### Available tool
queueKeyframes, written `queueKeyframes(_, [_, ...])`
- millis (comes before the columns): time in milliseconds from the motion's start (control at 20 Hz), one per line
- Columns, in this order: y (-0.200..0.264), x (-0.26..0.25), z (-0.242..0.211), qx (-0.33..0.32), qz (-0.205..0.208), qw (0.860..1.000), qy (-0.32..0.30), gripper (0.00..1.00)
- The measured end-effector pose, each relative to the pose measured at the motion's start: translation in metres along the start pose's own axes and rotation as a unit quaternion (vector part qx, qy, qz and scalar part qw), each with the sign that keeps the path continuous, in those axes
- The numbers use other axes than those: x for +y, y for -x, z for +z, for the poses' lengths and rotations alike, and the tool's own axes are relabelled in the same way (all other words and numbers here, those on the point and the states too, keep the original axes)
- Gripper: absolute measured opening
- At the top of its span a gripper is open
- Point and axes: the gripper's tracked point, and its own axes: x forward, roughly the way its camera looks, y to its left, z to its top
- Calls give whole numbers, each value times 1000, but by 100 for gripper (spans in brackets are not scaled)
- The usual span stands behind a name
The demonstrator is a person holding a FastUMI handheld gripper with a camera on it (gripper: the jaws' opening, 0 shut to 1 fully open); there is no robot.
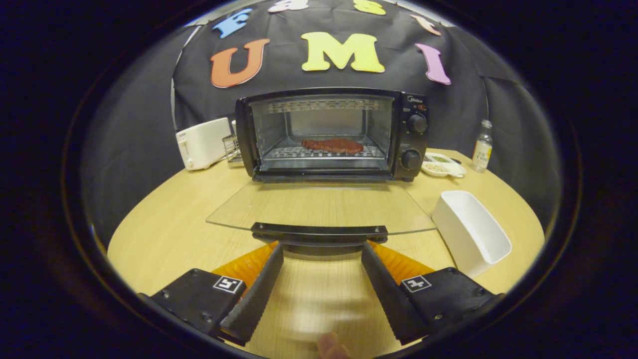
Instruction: Open the toaster oven, put the food inside, and close the toaster oven door.
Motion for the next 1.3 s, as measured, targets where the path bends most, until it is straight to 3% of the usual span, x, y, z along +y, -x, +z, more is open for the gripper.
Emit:
queueKeyframes(500, [8, 4, 8, -18, -3, 1000, -21, 100])
queueKeyframes(950, [24, 10, 75, -88, -21, 995, 38, 100])
queueKeyframes(1300, [20, 9, 120, -111, -9, 993, 30, 100])
